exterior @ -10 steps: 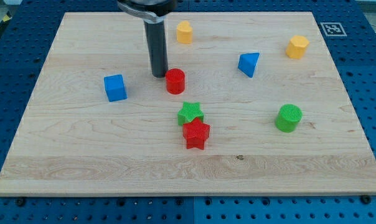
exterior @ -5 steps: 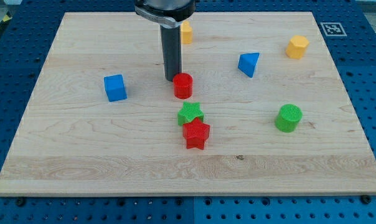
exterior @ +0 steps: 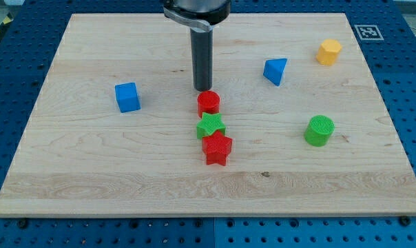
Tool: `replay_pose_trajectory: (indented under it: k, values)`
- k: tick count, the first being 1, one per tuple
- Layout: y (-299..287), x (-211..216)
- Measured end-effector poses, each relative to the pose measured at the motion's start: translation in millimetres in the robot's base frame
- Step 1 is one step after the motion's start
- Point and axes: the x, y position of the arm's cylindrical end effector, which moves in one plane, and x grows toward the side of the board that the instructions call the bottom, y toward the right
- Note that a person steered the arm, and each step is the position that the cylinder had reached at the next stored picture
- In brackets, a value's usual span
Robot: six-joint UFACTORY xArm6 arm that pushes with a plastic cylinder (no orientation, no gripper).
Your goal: Place the red circle to the top of the green star
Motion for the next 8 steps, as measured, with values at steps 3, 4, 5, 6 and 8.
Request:
replay_pose_trajectory:
  k: [3, 4, 5, 6, 8]
  values:
    - [3.0, 25.7]
    - [8.4, 25.7]
    - [8.8, 25.7]
    - [16.7, 25.9]
    - [61.9, 27.4]
